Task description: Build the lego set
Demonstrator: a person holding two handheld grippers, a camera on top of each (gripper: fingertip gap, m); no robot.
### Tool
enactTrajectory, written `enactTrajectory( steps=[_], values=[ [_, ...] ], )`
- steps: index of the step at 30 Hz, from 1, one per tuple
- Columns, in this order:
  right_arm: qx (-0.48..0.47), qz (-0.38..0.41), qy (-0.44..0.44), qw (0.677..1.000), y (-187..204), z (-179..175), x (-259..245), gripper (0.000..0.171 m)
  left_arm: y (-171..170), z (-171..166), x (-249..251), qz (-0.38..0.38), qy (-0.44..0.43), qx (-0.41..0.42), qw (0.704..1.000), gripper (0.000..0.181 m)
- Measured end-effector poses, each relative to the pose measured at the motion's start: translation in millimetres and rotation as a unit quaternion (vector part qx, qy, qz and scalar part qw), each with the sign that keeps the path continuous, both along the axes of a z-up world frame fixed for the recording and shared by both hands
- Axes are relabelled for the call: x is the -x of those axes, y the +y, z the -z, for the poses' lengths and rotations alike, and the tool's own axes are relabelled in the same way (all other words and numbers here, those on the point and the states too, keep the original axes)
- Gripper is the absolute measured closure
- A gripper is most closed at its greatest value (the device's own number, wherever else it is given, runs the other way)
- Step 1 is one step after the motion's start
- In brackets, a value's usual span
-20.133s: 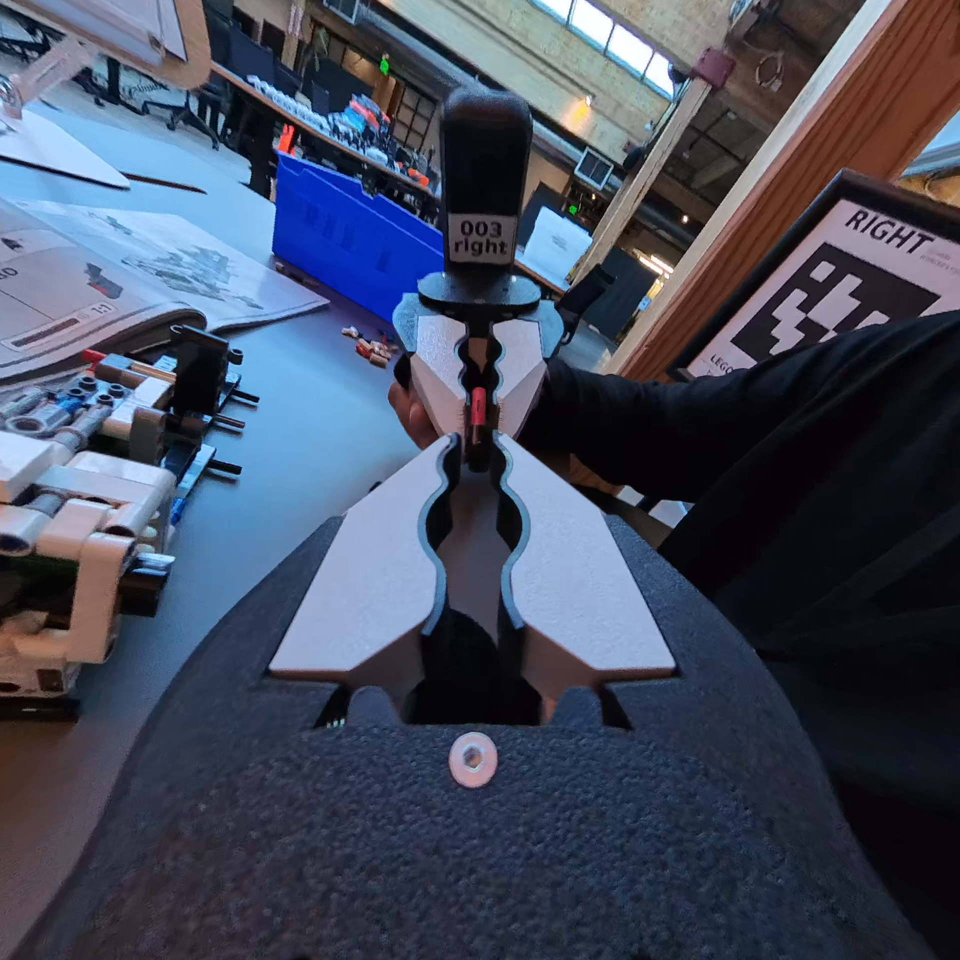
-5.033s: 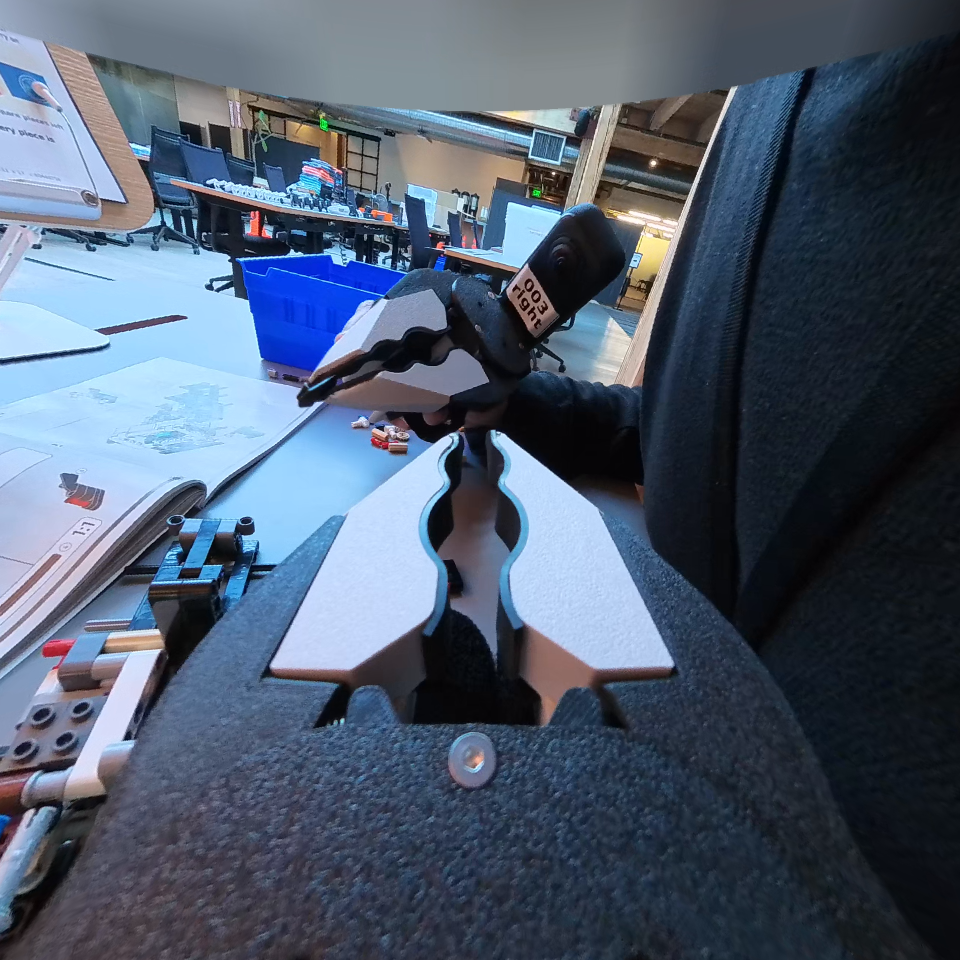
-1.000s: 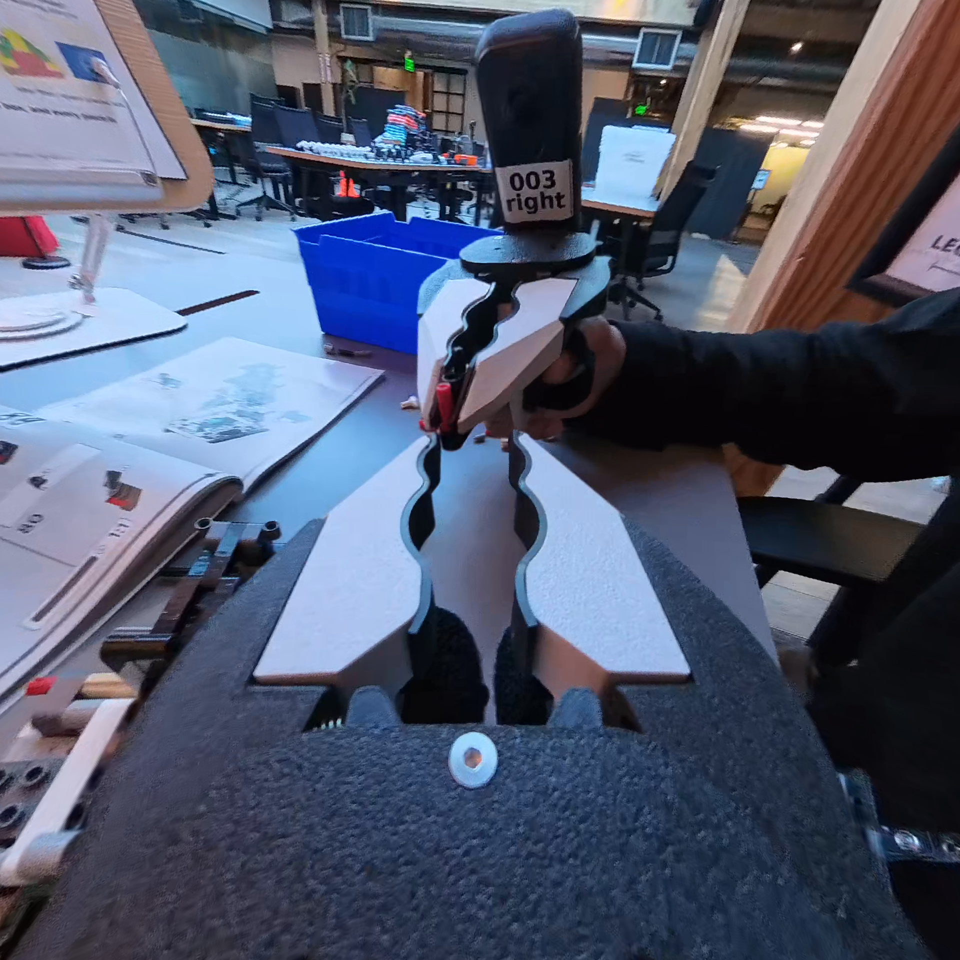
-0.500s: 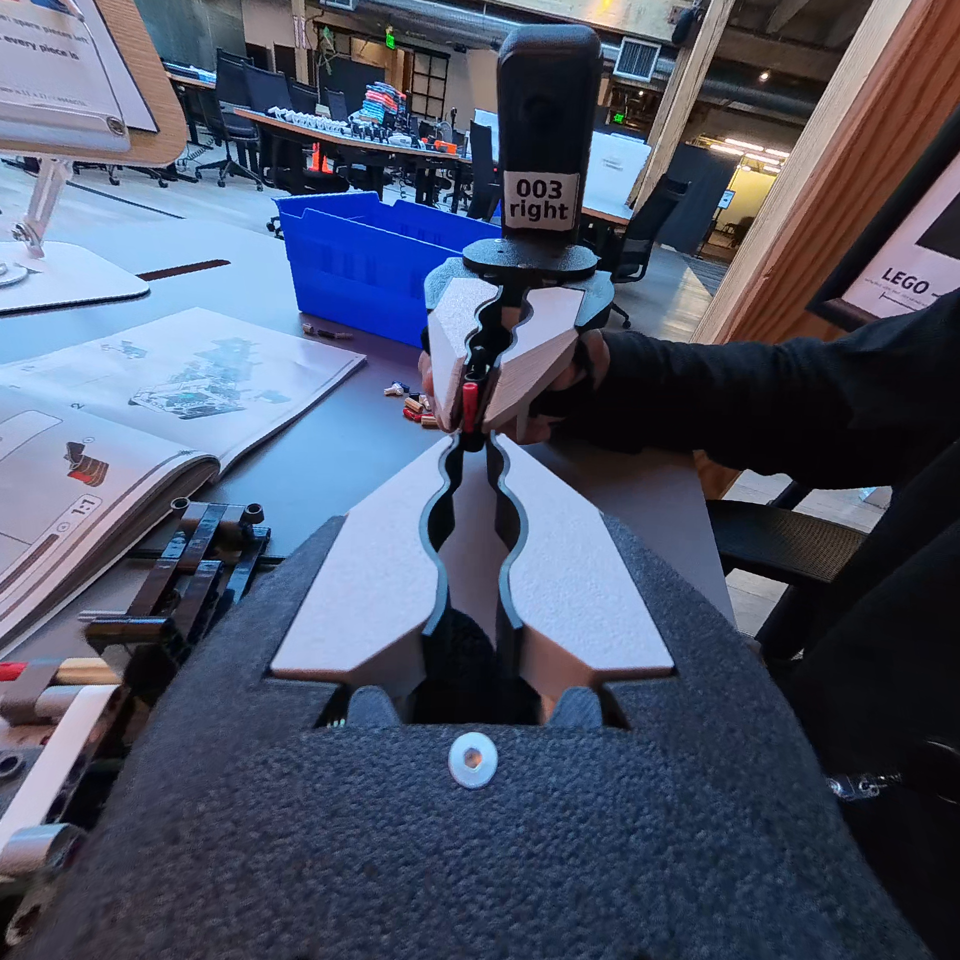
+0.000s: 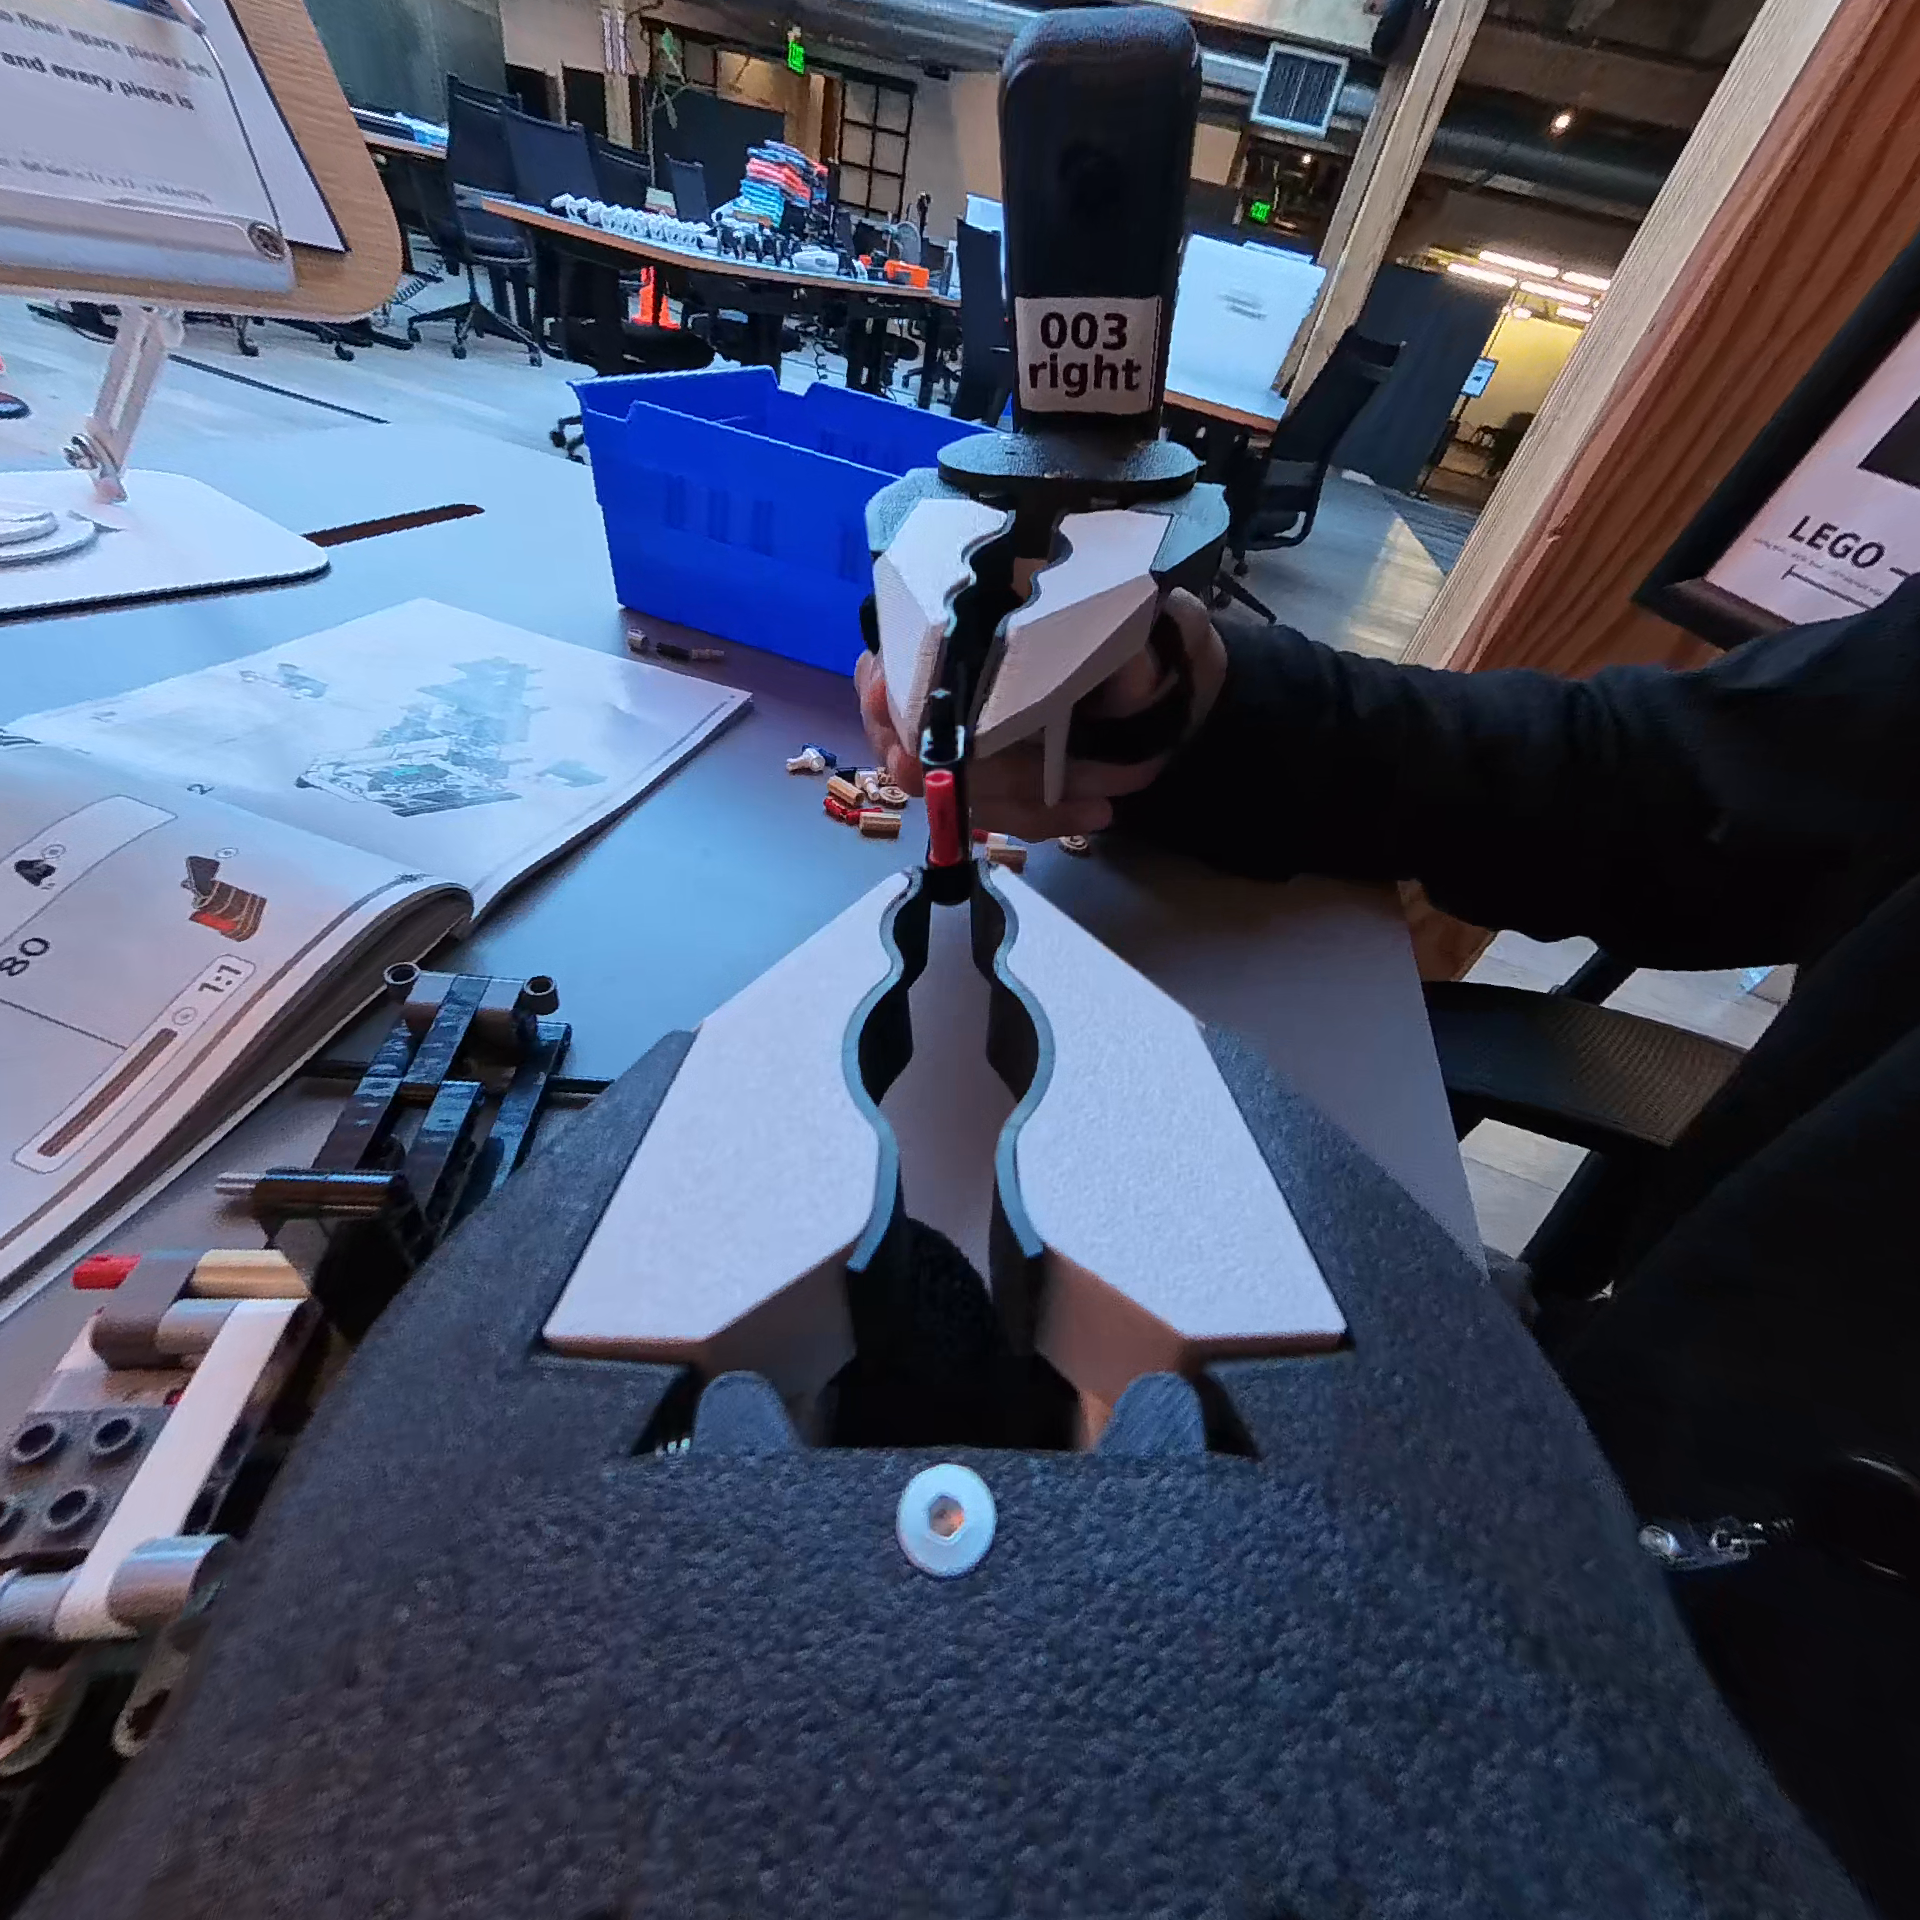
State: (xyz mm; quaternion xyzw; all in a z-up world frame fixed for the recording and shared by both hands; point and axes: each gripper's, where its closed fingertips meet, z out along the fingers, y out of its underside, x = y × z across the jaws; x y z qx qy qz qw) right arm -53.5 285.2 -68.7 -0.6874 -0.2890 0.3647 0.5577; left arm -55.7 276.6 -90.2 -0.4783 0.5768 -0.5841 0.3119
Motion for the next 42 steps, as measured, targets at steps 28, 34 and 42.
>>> enactTrajectory(
  steps=[28,34,42],
  values=[
    [0.008,-0.013,0.003,1.0,-2.4,3.8,17.9,0.165,-6.5,-6.6,1.4,0.004,-0.027,-0.035,0.999,0.175],
    [0.043,-0.028,0.04,0.998,-2.8,5.2,19.6,0.165,-6.8,-6.3,1.4,0.002,-0.025,-0.039,0.999,0.176],
    [0.013,0.002,-0.012,1.0,-1.7,0.0,-1.3,0.155,-2.4,2.6,5.6,-0.001,-0.004,-0.048,0.999,0.175]
  ],
)
